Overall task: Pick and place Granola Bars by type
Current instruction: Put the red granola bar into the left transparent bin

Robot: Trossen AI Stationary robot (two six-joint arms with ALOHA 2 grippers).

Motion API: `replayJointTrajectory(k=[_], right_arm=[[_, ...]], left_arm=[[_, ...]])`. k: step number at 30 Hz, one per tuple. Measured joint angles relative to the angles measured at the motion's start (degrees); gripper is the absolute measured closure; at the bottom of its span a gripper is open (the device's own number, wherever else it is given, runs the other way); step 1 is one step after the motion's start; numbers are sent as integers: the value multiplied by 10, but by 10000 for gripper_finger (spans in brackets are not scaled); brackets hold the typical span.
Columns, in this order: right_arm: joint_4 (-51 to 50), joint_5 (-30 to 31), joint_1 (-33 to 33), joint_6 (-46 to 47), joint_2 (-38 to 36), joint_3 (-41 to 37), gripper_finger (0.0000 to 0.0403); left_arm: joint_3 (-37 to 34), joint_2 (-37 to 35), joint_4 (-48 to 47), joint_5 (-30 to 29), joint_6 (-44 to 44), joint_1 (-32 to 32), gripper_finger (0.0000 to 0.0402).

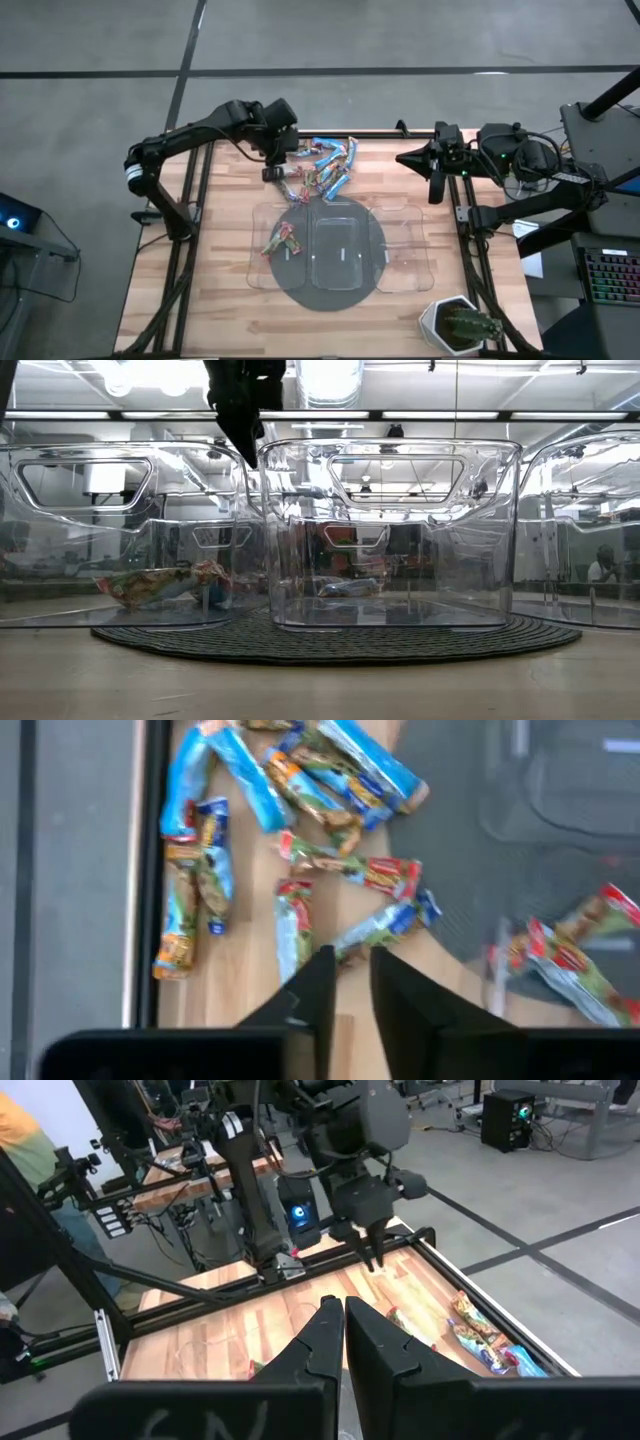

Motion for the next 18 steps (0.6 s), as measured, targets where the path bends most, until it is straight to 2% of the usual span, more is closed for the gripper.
replayJointTrajectory(k=[8,12,18], right_arm=[[0,1,0,0,0,0,394],[0,1,0,0,0,0,394],[0,4,0,0,0,0,394]], left_arm=[[-1,23,6,-4,12,11,260],[-1,34,5,-11,17,12,248],[-1,39,-22,-30,21,14,252]])
